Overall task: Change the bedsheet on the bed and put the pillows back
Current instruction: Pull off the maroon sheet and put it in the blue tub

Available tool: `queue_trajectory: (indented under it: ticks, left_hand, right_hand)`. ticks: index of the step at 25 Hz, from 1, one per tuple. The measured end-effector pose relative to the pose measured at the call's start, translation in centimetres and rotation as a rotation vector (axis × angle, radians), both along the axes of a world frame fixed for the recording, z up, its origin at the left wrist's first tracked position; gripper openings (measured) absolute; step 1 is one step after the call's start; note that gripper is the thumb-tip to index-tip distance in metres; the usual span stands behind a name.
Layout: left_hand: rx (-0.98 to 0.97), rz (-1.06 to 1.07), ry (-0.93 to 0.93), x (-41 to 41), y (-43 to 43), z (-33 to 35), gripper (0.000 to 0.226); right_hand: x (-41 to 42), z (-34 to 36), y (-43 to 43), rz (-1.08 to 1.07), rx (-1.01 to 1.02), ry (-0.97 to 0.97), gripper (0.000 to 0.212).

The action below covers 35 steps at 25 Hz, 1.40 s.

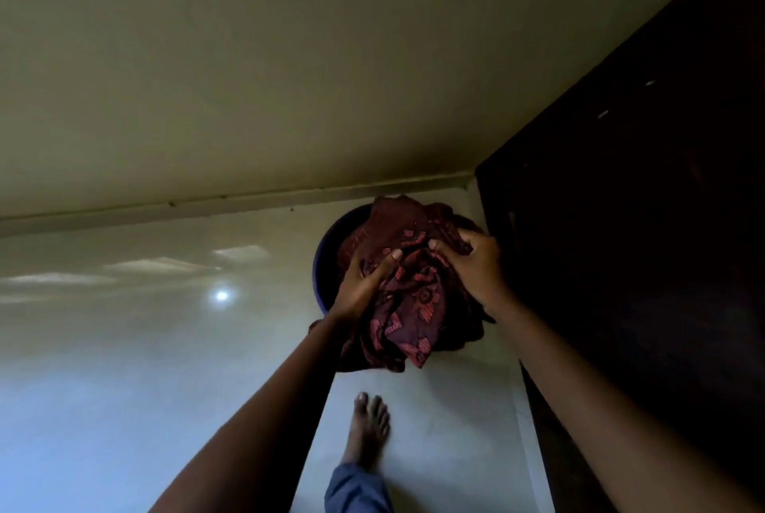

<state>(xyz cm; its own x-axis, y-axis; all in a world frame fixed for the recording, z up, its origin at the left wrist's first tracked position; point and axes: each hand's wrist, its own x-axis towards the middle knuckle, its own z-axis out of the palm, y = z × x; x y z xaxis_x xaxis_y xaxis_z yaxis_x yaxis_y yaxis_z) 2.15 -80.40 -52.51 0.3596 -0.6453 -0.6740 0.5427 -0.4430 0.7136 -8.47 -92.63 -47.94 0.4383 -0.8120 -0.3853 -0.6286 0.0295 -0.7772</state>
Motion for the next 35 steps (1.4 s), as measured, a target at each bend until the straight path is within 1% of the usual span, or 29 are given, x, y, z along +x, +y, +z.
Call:
queue_trajectory:
  ticks: [1,2,3,4,5,6,7,8,10,11,12,13,14,16,17,18,19,20,21,22,24,26,28,29,30,31,32,33,35]
  left_hand:
    - [0.007,0.018,-0.052,0.1,-0.3,-2.6,0.082]
    - [0.016,0.015,-0.112,0.2,-0.5,-5.2,0.075]
    - [0.024,0.007,-0.185,0.1,-0.5,-8.0,0.068]
    - [0.060,0.000,-0.266,-0.1,-0.3,-11.1,0.066]
    - [0.105,-0.014,-0.335,-0.3,0.0,-13.8,0.071]
    - [0.153,-0.044,-0.380,-0.5,0.4,-15.9,0.077]
    - [0.208,-0.074,-0.385,-0.9,1.1,-18.0,0.078]
    - [0.253,-0.134,-0.384,-1.2,1.7,-19.7,0.078]
    - [0.235,-0.299,-0.390,-1.6,3.0,-22.8,0.072]
    - [0.198,-0.359,-0.400,-1.6,3.3,-23.7,0.071]
    - [0.158,-0.374,-0.411,-1.5,3.4,-24.1,0.070]
    - [0.126,-0.337,-0.421,-1.3,3.6,-24.1,0.068]
    - [0.122,-0.251,-0.433,-1.2,3.9,-23.6,0.062]
    - [0.186,0.042,-0.486,-1.0,5.6,-22.3,0.051]
    - [0.243,0.192,-0.466,-1.0,6.8,-21.7,0.050]
    - [0.328,0.296,-0.383,-1.0,8.0,-21.5,0.054]
    - [0.410,0.347,-0.246,-1.2,9.2,-21.7,0.062]
    - [0.477,0.345,-0.094,-1.3,10.2,-22.4,0.069]
    - [0.514,0.311,0.040,-1.6,10.9,-23.1,0.071]
    - [0.538,0.244,0.102,-1.7,11.0,-23.3,0.064]
    - [0.617,0.182,0.038,-1.6,11.0,-23.4,0.036]
    - [0.628,0.297,-0.055,-1.8,10.6,-22.7,0.021]
    - [0.513,0.451,-0.192,-2.5,9.2,-21.2,0.020]
    - [0.383,0.483,-0.234,-3.2,7.9,-20.5,0.026]
    - [0.233,0.438,-0.236,-3.9,6.4,-19.9,0.032]
    - [0.120,0.309,-0.220,-4.7,4.7,-19.9,0.038]
    - [0.075,0.160,-0.213,-5.1,3.2,-20.3,0.042]
    - [0.083,0.031,-0.221,-5.1,2.0,-21.3,0.045]
    - [0.128,-0.127,-0.230,-4.9,0.6,-24.5,0.047]
  right_hand:
    - [0.6,-2.6,-0.3,0.028,-0.049,-0.005,0.021]
    - [1.1,-5.4,-0.5,0.059,-0.115,0.002,0.024]
    - [1.5,-8.5,-0.3,0.096,-0.182,0.029,0.029]
    - [1.7,-11.9,0.1,0.135,-0.249,0.079,0.032]
    - [1.5,-15.2,0.7,0.174,-0.315,0.158,0.034]
    - [1.2,-18.2,1.5,0.225,-0.333,0.248,0.036]
    - [0.6,-21.2,2.7,0.286,-0.268,0.335,0.040]
    - [0.0,-24.0,4.0,0.337,-0.152,0.404,0.047]
    - [-1.3,-28.2,5.8,0.399,0.045,0.507,0.054]
    - [-1.6,-29.3,6.1,0.405,0.080,0.538,0.054]
    - [-1.7,-29.8,6.1,0.399,0.099,0.555,0.054]
    - [-1.6,-29.4,5.8,0.385,0.105,0.557,0.055]
    - [-1.4,-28.4,5.6,0.360,0.102,0.549,0.057]
    - [-1.3,-25.1,6.1,0.254,0.044,0.505,0.058]
    - [-1.3,-23.1,6.9,0.205,-0.013,0.482,0.056]
    - [-1.4,-21.4,8.1,0.198,-0.085,0.448,0.053]
    - [-1.4,-20.1,9.7,0.243,-0.161,0.392,0.050]
    - [-1.5,-19.7,11.2,0.310,-0.224,0.312,0.048]
    - [-1.5,-19.9,12.2,0.366,-0.250,0.240,0.045]
    - [-1.5,-20.4,12.6,0.399,-0.262,0.194,0.043]
    - [-1.2,-21.7,12.0,0.438,-0.343,0.148,0.039]
    - [-0.8,-22.3,10.4,0.435,-0.489,0.125,0.038]
    - [-0.1,-22.3,8.7,0.400,-0.566,0.173,0.042]
    - [0.2,-22.3,7.8,0.388,-0.553,0.229,0.047]
    - [0.5,-22.4,6.9,0.401,-0.531,0.308,0.053]
    - [0.6,-22.9,6.0,0.459,-0.515,0.415,0.059]
    - [0.6,-23.6,5.2,0.545,-0.492,0.539,0.063]
    - [0.5,-24.4,4.6,0.635,-0.455,0.641,0.064]
    - [-0.2,-26.6,3.7,0.746,-0.358,0.718,0.065]
